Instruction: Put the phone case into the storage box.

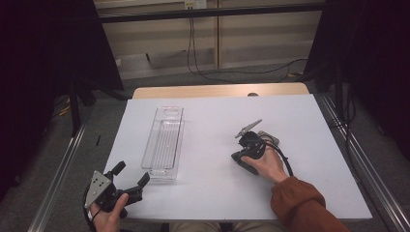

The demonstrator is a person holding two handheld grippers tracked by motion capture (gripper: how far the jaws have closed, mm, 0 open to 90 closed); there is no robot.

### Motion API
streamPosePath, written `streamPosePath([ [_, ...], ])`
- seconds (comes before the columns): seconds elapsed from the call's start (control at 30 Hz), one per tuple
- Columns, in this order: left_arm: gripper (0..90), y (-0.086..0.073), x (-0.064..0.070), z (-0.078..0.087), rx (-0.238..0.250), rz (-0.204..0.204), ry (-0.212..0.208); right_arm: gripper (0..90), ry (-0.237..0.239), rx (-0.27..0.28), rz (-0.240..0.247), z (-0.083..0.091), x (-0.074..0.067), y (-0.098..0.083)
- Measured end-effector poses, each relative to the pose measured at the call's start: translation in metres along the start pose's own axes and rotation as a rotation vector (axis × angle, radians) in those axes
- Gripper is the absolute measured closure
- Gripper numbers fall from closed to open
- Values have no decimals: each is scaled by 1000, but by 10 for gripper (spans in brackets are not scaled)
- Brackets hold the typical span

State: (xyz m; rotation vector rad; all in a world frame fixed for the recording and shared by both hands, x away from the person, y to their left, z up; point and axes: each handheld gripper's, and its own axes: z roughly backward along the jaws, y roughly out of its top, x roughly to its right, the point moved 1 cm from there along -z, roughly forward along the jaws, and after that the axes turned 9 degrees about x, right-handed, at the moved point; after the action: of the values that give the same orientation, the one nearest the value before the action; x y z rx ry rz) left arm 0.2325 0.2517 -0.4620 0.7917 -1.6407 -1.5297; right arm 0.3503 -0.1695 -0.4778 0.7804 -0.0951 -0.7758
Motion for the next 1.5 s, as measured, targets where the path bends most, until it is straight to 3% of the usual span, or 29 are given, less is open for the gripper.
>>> streamPosePath([
  [0.4, 22, 0, 0, 0, -1, 2, 2, 900, 17, 3, -19, 13, 2, -14],
  [1.5, 22, -1, -1, 0, 1, 1, 4, 900, 0, -16, -33, 34, 4, -34],
])
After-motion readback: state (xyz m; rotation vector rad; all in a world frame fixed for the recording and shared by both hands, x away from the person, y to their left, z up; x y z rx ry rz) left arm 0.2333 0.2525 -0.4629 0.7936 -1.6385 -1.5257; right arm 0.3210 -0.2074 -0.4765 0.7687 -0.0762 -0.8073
